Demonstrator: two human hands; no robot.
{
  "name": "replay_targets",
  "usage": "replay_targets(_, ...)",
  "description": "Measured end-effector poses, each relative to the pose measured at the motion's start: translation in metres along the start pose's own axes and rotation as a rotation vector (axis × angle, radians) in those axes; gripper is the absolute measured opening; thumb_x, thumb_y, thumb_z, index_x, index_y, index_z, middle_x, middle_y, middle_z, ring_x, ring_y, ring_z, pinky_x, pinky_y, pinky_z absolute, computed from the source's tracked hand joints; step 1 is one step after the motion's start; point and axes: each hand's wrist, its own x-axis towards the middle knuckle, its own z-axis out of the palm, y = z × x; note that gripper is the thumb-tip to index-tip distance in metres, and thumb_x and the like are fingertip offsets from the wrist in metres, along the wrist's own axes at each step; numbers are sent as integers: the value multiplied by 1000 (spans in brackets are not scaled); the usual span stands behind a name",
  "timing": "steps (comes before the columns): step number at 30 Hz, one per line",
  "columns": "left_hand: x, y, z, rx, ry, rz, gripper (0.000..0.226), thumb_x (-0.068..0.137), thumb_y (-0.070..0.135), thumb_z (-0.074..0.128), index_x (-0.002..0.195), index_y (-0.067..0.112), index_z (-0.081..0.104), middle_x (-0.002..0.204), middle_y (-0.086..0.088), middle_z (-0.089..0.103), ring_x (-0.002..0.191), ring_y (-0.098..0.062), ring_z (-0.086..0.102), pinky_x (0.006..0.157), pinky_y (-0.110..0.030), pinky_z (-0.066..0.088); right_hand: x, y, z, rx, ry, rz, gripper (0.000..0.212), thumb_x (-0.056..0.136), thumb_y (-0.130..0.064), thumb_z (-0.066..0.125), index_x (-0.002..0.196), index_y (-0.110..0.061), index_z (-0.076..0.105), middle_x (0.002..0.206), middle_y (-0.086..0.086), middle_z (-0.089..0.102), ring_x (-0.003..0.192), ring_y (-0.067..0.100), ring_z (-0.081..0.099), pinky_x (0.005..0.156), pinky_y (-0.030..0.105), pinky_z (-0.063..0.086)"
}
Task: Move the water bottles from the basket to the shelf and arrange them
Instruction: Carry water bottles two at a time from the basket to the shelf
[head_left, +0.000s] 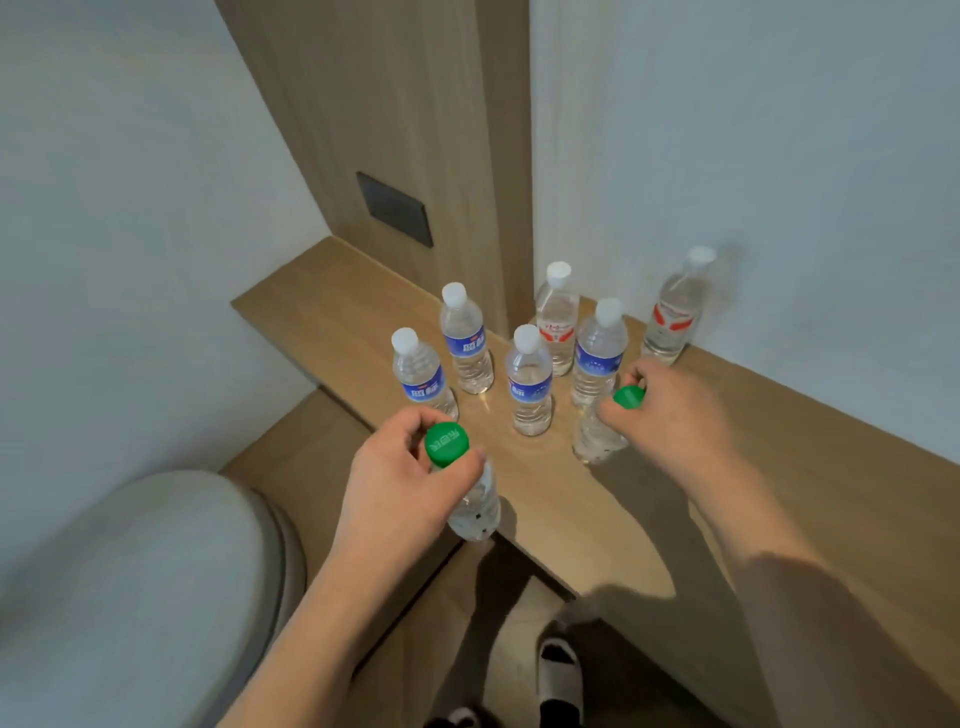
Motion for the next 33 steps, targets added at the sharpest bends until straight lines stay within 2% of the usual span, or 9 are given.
replay_targets(2, 29, -3, 4, 30, -21, 9, 21, 75, 27, 81, 86, 24, 63, 70, 1, 65, 57, -11, 54, 57, -30, 48, 18, -1, 13, 10, -11, 37, 26, 76, -40, 67, 85, -22, 50, 76, -1, 58, 70, 22, 55, 53, 32, 33)
replay_targets(7, 90, -21, 20, 151, -106, 51, 23, 78, 34, 78, 90, 26, 60, 75, 6, 64, 65, -9, 61, 63, -35, 56, 49, -4, 38, 35, 36, 92, 26, 82, -39, 65, 96, -22, 51, 80, 3, 61, 73, 27, 57, 58, 33, 39)
replay_targets(13, 128, -43, 38, 343, -255, 48, 26, 83, 45, 70, 99, 31, 56, 84, 12, 64, 79, -11, 64, 72, -42, 58, 60, -4, 48, 67, 1, 188, 41, 87, -42, 64, 121, -23, 50, 98, -2, 62, 84, 20, 55, 70, 30, 40)
replay_targets(18, 142, -34, 25, 637, -366, 122, 32, 88, 46, 56, 111, 24, 52, 97, -2, 67, 89, -25, 65, 75, -39, 55, 45, -16, 49, 128, -20, 257, 56, 87, -40, 65, 136, -26, 43, 111, 1, 65, 97, 25, 62, 82, 38, 51)
replay_targets(22, 145, -13, 10, 737, -481, 150, 49, 89, 43, 54, 130, 20, 41, 111, -9, 65, 103, -32, 61, 80, -39, 51, 29, -30, 34, 181, 41, 309, 64, 89, -40, 61, 145, -24, 34, 99, 1, 67, 90, 24, 65, 73, 35, 49)
replay_targets(24, 145, 0, 4, 706, -472, 249, 51, 90, 44, 53, 133, 21, 40, 113, -7, 65, 103, -30, 61, 79, -38, 51, 17, -37, 27, 197, 131, 323, 65, 90, -37, 60, 147, -21, 33, 107, 2, 65, 96, 22, 64, 78, 34, 49)
replay_targets(27, 142, 17, 5, 606, -344, 479, 45, 93, 40, 54, 131, 18, 47, 120, -6, 59, 108, -27, 58, 83, -37, 45, -4, -46, 19, 147, 243, 312, 65, 91, -31, 61, 149, -17, 34, 142, 6, 50, 127, 21, 51, 100, 35, 42)
replay_targets(29, 143, 22, 14, 542, -315, 601, 42, 93, 33, 54, 130, 12, 51, 120, -9, 56, 110, -29, 54, 89, -38, 42, -22, -49, 13, 110, 303, 319, 62, 92, -27, 59, 148, -14, 35, 148, 6, 44, 135, 20, 43, 108, 32, 35)
replay_targets(33, 130, 34, 50, 515, -378, 828, 40, 91, 24, 53, 127, 5, 54, 119, -15, 57, 108, -35, 54, 93, -45, 44, -71, -42, -6, 52, 399, 370, 59, 96, -27, 55, 150, -15, 33, 153, 2, 39, 140, 16, 34, 113, 27, 24)
